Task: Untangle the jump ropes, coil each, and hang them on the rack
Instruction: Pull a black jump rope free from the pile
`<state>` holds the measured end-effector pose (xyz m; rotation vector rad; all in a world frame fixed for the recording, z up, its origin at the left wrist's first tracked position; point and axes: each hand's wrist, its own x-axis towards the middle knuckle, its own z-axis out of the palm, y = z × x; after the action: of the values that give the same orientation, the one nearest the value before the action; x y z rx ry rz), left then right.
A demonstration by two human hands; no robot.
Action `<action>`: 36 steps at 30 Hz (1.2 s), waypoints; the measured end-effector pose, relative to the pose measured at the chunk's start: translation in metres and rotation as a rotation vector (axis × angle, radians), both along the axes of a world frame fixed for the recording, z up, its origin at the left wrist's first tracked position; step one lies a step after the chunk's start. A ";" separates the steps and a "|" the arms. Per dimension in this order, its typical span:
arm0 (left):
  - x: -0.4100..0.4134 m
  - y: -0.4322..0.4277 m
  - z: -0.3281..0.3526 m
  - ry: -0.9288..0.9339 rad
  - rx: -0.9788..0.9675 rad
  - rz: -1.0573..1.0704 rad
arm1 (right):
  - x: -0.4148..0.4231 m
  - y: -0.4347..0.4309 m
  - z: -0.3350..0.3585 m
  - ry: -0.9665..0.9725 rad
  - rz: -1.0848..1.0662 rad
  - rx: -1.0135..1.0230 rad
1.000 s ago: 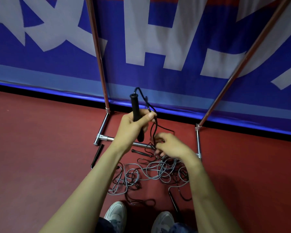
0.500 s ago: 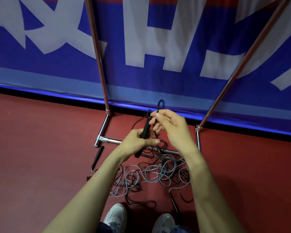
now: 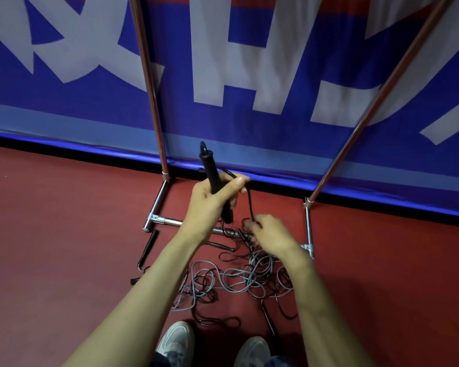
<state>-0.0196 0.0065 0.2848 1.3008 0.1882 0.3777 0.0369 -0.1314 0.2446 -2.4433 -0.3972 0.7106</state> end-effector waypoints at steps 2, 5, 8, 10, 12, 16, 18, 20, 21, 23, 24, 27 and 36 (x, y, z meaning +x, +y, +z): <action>0.003 0.004 -0.002 0.007 -0.046 0.067 | 0.005 -0.003 0.002 -0.145 -0.096 0.044; 0.006 0.009 -0.010 0.068 -0.076 0.061 | 0.004 -0.003 0.019 -0.204 -0.162 0.312; 0.004 0.004 -0.023 0.266 0.127 -0.078 | -0.001 0.004 0.036 -0.208 -0.173 0.561; 0.002 -0.001 -0.030 0.373 0.253 -0.223 | -0.004 0.008 0.050 -0.172 -0.186 0.701; 0.001 -0.007 -0.034 0.415 0.277 -0.289 | -0.007 0.010 0.061 -0.100 -0.211 0.836; 0.002 -0.009 -0.039 0.384 0.184 -0.186 | -0.008 0.006 0.069 0.023 -0.273 1.046; 0.002 -0.010 -0.034 0.324 0.156 -0.129 | -0.003 0.003 0.066 0.088 -0.345 1.080; 0.002 -0.013 -0.025 0.236 0.103 -0.120 | 0.003 -0.002 0.056 0.088 -0.382 0.941; 0.003 -0.014 -0.019 0.197 0.069 -0.121 | 0.005 -0.004 0.048 0.078 -0.346 0.788; 0.004 -0.016 -0.009 0.137 -0.006 -0.113 | 0.007 -0.009 0.023 0.112 -0.172 0.426; 0.005 -0.016 -0.006 0.107 -0.047 -0.102 | 0.006 -0.011 0.011 0.145 -0.084 0.276; 0.006 -0.010 -0.002 0.026 -0.139 -0.056 | 0.005 -0.013 -0.012 0.057 0.025 0.010; 0.011 0.012 -0.016 0.240 -0.112 0.099 | 0.006 -0.016 0.014 -0.300 -0.169 0.308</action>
<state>-0.0083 0.0186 0.2686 1.2265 0.4712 0.2902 0.0433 -0.1477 0.2582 -2.2549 -0.3764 0.1926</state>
